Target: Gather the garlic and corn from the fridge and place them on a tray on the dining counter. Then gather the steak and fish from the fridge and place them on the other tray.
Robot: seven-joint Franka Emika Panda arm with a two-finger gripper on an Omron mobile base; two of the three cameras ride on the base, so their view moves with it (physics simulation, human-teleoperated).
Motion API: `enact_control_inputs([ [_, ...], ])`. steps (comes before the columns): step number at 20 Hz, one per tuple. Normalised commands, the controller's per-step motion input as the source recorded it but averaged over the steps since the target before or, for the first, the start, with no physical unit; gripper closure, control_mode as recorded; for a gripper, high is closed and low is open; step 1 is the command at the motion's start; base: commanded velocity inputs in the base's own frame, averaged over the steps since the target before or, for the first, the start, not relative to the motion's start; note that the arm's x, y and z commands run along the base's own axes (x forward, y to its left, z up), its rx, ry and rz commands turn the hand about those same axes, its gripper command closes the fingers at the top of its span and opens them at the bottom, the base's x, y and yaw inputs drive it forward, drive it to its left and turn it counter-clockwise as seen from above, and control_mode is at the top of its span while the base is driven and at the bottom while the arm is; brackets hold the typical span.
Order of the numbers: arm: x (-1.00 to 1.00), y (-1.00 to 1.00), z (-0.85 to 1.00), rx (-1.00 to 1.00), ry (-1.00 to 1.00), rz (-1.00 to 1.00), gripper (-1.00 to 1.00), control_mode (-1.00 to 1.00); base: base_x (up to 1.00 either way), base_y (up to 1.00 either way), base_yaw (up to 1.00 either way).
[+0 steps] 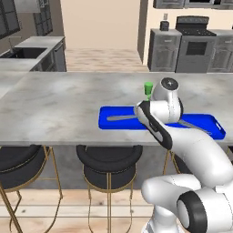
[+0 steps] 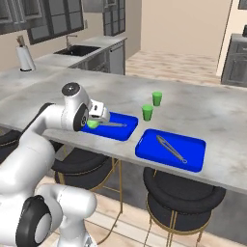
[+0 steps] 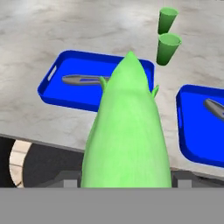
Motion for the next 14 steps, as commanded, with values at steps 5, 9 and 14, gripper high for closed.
enact_control_inputs([
  [5, 0.00, 0.00, 0.00, 0.00, 0.00, 0.00, 1.00, 1.00, 0.34, 0.00, 0.03],
  [9, 0.00, 0.00, 0.00, 0.00, 0.00, 0.00, 1.00, 1.00, 0.18, 0.00, 0.00],
  [14, 0.00, 0.00, 0.00, 0.00, 0.00, 0.00, 1.00, 1.00, 0.00, 0.00, 0.00],
])
